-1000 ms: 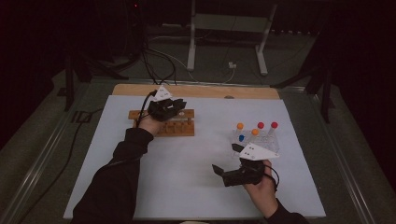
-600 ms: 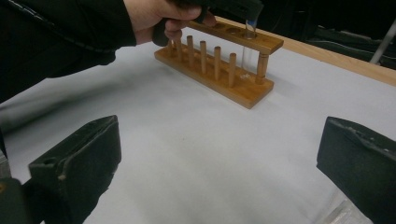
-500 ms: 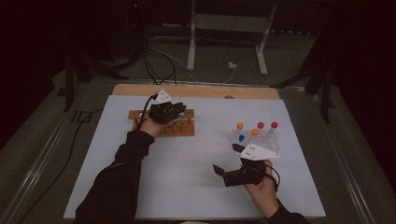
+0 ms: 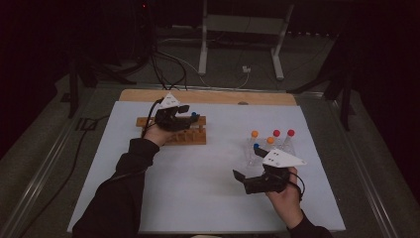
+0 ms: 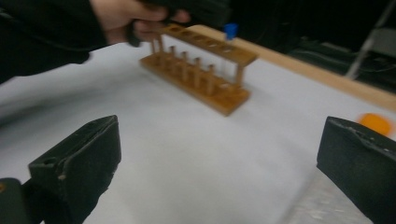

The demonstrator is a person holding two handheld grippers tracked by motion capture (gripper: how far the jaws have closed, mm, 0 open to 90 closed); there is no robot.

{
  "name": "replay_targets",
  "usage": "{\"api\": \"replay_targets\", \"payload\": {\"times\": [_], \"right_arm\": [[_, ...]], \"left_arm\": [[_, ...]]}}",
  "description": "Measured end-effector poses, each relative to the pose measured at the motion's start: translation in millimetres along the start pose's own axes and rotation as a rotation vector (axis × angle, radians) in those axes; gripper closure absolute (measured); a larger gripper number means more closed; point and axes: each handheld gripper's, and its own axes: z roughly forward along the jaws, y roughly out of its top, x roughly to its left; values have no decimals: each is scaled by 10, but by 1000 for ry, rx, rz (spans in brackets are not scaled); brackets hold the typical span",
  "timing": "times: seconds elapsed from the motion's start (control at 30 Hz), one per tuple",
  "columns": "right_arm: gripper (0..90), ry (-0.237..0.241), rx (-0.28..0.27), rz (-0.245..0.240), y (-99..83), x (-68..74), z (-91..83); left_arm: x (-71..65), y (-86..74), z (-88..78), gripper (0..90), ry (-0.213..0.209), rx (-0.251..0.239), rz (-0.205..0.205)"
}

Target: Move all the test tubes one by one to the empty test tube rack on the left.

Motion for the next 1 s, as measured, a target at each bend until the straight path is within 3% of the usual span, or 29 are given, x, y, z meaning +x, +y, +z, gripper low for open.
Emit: {"api": "replay_targets", "payload": {"times": [0.13,0.23,0.43,0.53,0.7,0.9,1.0], "right_arm": [[0,-51,-5,51,10,-141,-97],[0,-127,-5,78,-20,-241,-142],[9,-160,11,129,-80,-330,-94],[73,-185,27,150,-114,-347,-45],[252,-201,72,152,-170,-368,28],[493,-239,142,157,-251,-454,148],[528,-237,158,161,-279,-478,192]], "left_arm": [[-100,16,-137,173,-28,-6,-7],[-173,-14,-223,113,-66,-11,-2],[-354,-174,-403,59,-145,-14,8],[-436,-278,-451,45,-185,-5,-8],[-556,-417,-486,45,-220,-11,-5],[-622,-466,-497,45,-241,-7,11],[-641,-461,-511,45,-253,-15,9]]}}
